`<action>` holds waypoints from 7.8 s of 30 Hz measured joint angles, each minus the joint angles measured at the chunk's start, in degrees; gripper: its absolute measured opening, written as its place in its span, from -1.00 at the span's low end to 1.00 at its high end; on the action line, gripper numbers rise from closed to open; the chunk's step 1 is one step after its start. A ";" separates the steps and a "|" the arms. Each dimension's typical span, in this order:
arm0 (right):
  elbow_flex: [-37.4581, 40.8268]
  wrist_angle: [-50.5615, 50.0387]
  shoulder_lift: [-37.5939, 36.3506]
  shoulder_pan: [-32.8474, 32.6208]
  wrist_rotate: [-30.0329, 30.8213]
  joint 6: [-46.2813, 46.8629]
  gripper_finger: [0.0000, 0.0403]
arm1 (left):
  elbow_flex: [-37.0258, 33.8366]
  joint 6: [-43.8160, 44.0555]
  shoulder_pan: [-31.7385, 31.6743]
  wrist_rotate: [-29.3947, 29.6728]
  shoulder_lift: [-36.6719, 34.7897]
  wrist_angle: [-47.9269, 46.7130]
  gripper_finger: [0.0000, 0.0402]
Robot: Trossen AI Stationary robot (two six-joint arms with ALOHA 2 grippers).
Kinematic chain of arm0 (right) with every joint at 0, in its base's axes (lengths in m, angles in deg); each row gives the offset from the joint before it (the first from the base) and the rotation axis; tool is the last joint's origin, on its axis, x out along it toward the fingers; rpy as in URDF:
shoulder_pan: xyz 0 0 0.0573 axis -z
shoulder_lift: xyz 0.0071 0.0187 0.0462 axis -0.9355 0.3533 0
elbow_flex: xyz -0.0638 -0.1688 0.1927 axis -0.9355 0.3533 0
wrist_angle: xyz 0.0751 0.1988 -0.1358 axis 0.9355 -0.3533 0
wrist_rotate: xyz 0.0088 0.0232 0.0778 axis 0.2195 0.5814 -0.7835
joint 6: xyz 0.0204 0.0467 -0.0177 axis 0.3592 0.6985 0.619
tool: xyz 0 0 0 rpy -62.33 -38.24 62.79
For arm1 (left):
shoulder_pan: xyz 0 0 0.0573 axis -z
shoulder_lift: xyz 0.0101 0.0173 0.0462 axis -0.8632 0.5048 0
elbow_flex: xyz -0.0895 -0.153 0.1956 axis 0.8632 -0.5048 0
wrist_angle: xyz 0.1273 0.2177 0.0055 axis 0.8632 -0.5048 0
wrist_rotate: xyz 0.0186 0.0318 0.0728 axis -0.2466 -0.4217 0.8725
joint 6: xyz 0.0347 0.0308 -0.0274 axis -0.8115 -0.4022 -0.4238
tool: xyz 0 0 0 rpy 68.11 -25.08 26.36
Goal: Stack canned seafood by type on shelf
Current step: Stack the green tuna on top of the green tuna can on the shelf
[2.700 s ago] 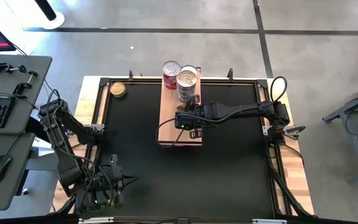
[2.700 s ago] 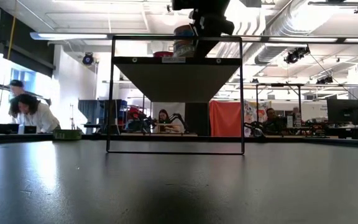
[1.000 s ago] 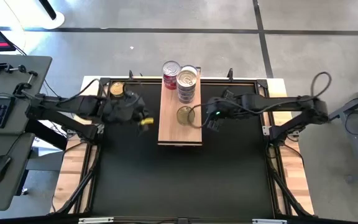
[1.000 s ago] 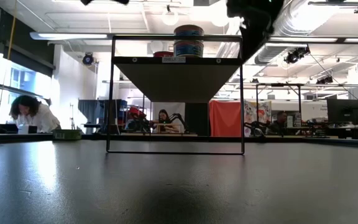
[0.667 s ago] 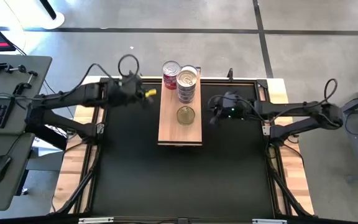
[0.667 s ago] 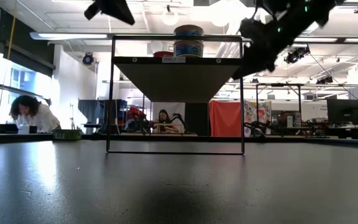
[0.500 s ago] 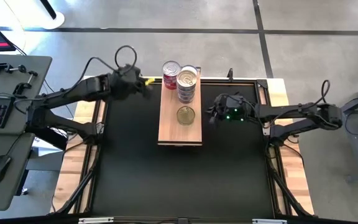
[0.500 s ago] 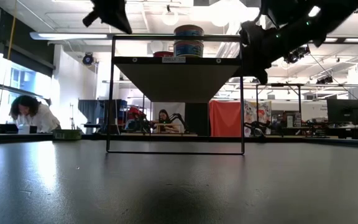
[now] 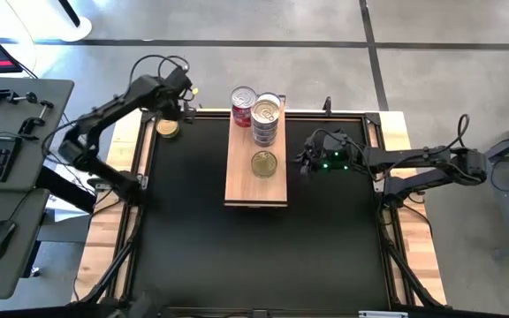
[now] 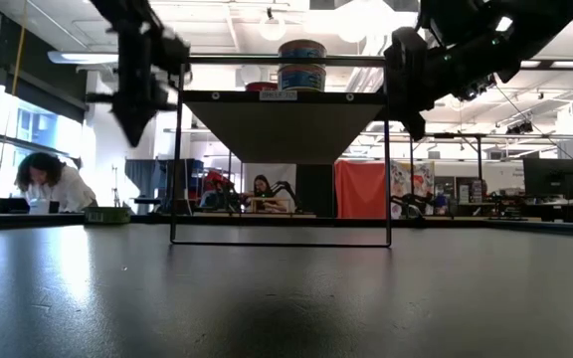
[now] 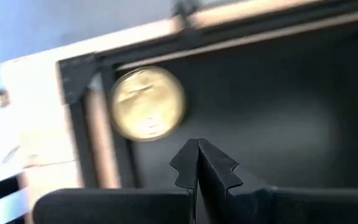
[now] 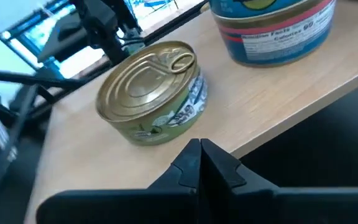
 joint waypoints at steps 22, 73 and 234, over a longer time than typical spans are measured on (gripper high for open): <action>-0.04 13.33 -0.02 -0.29 4.00 10.79 -1.00 | -9.87 -8.52 -8.96 2.61 14.86 13.27 -1.00; -0.11 12.64 -0.57 -10.46 -12.48 8.03 -1.00 | -15.81 64.25 85.15 -22.57 14.74 2.83 -1.00; -16.33 -8.68 34.94 -50.05 16.16 45.29 -1.00 | 4.94 -19.89 82.86 6.81 35.59 53.28 -1.00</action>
